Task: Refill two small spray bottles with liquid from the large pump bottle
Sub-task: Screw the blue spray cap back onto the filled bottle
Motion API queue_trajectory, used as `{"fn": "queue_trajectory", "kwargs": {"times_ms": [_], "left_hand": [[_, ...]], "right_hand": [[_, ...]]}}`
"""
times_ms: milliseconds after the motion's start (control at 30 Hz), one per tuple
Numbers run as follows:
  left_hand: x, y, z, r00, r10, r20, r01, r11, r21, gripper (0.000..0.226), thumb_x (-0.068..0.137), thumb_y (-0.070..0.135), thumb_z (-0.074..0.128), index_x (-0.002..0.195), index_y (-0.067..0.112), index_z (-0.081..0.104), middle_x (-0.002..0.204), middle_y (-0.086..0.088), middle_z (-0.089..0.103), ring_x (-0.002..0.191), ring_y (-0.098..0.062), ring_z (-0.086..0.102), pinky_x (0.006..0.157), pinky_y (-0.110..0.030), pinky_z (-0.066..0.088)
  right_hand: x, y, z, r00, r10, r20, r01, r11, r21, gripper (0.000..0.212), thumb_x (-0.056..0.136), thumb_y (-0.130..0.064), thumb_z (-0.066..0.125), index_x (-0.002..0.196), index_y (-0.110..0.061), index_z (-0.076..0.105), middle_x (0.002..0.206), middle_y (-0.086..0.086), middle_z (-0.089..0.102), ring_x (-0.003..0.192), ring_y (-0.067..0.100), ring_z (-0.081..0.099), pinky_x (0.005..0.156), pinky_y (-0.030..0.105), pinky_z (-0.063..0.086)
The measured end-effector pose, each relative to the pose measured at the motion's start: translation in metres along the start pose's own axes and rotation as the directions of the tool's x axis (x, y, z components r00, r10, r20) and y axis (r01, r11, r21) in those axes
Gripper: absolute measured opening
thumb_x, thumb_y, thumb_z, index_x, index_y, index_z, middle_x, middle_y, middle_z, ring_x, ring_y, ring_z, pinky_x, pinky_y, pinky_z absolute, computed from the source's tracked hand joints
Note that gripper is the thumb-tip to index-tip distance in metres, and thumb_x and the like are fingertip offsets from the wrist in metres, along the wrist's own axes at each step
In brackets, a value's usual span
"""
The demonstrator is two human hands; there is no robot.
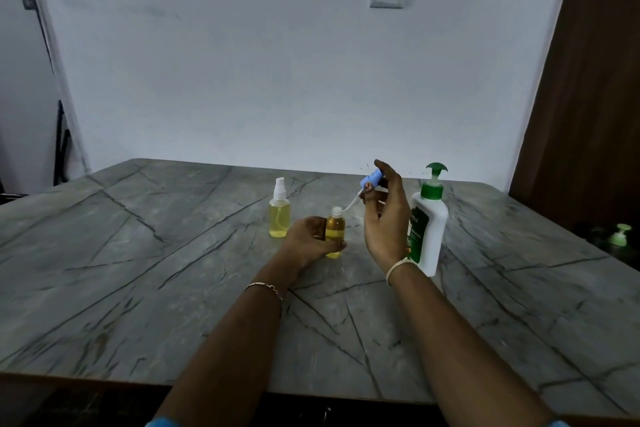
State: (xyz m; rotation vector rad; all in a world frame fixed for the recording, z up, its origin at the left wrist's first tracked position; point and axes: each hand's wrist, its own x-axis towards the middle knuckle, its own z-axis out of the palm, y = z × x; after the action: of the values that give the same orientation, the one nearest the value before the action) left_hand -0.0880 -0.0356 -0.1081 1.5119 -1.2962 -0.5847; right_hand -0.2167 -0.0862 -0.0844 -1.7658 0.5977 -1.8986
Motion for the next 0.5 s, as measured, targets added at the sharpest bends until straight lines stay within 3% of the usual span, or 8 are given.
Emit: {"fn": "queue_trajectory", "kwargs": {"times_ms": [133, 367, 500], "left_hand": [[-0.003, 0.002, 0.0, 1.0, 0.01, -0.002, -0.01, 1.0, -0.014, 0.046, 0.07, 0.016, 0.081, 0.112, 0.01, 0.062, 0.106, -0.006, 0.069, 0.097, -0.018, 0.066, 0.087, -0.029, 0.053], [-0.004, 0.003, 0.0, 1.0, -0.005, -0.005, 0.005, 1.0, -0.016, 0.048, 0.071, 0.015, 0.081, 0.114, 0.01, 0.061, 0.108, -0.006, 0.068, 0.098, -0.018, 0.065, 0.09, -0.03, 0.052], [-0.005, 0.004, 0.0, 1.0, -0.008, 0.002, 0.008, 1.0, -0.01, 0.05, 0.072, 0.016, 0.08, 0.117, 0.009, 0.059, 0.107, -0.004, 0.066, 0.095, -0.014, 0.063, 0.081, -0.022, 0.05]], "right_hand": [[-0.004, 0.002, 0.004, 0.998, -0.027, 0.064, 0.031, 0.997, -0.074, 0.033, 0.099, -0.021, 0.05, 0.132, -0.022, 0.052, 0.118, 0.001, 0.059, 0.106, 0.014, 0.059, 0.088, 0.041, 0.053], [0.0, -0.01, 0.004, 0.996, -0.074, -0.055, 0.075, 0.997, 0.026, 0.033, 0.099, -0.017, 0.049, 0.132, -0.016, 0.051, 0.117, 0.008, 0.059, 0.106, 0.021, 0.059, 0.087, 0.04, 0.054], [0.0, -0.016, 0.004, 0.994, -0.076, -0.077, 0.081, 0.995, 0.062, 0.032, 0.098, -0.015, 0.05, 0.131, -0.016, 0.051, 0.116, 0.007, 0.059, 0.105, 0.018, 0.059, 0.087, 0.037, 0.054]]}}
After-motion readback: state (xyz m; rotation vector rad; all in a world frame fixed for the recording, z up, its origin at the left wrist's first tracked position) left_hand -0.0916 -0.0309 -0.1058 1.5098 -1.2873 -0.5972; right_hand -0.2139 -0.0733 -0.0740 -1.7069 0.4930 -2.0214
